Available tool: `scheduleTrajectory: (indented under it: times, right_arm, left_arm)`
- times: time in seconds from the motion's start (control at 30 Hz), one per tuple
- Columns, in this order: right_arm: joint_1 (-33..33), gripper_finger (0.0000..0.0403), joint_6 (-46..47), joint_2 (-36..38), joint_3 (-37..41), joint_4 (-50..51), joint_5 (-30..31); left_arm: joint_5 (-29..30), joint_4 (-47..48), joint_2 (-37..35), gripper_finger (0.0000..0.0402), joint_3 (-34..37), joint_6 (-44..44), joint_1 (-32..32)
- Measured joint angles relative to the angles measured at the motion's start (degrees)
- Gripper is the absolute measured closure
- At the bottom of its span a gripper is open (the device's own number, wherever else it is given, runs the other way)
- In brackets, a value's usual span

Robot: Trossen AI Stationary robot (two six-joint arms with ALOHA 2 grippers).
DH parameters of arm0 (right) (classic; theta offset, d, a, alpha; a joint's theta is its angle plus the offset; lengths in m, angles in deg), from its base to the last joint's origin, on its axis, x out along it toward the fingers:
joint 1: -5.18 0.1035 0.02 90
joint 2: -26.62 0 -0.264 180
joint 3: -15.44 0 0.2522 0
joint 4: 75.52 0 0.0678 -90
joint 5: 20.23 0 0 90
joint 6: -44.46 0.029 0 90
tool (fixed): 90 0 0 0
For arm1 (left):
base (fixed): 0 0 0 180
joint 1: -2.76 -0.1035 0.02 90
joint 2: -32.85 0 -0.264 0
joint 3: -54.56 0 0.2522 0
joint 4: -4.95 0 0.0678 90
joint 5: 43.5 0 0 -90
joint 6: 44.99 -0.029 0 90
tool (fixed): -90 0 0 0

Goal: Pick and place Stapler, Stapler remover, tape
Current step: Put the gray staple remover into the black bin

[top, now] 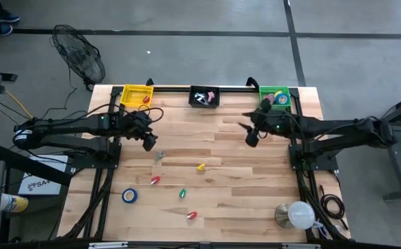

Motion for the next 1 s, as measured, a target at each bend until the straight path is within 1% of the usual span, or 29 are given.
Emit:
scheduleTrajectory:
  times: [0.13,0.33,0.47,0.6,0.7,0.8,1.0]
  right_arm:
    - [1.69,0.0210,-2.19,-3.26,0.00,-2.65,-4.57]
    - [4.29,0.0210,-7.03,-10.42,0.00,-9.34,-8.39]
    - [5.71,0.0210,-8.99,-14.28,0.00,-13.24,-8.57]
    - [6.17,0.0210,-9.48,-16.30,0.02,-16.29,-8.03]
    - [6.17,0.0210,-9.37,-16.83,0.02,-17.77,-7.86]
    - [6.17,0.0210,-9.43,-16.85,0.02,-18.40,-7.88]
    - [6.17,0.0210,-9.78,-16.84,0.02,-18.77,-7.89]
  left_arm:
    - [0.99,-0.84,0.00,0.0176,0.00,-0.35,0.00]
    - [3.16,-3.32,0.02,0.0176,0.00,-0.81,0.00]
    - [4.01,-4.13,0.02,0.0176,0.00,-0.86,0.00]
    - [4.26,-4.20,0.04,0.0176,0.00,0.26,0.00]
    - [3.99,-3.31,0.51,0.0176,0.00,3.95,0.00]
    - [3.21,-0.33,1.71,0.0176,0.00,7.27,0.00]
    - [0.92,4.19,6.53,0.0176,0.00,12.96,1.25]
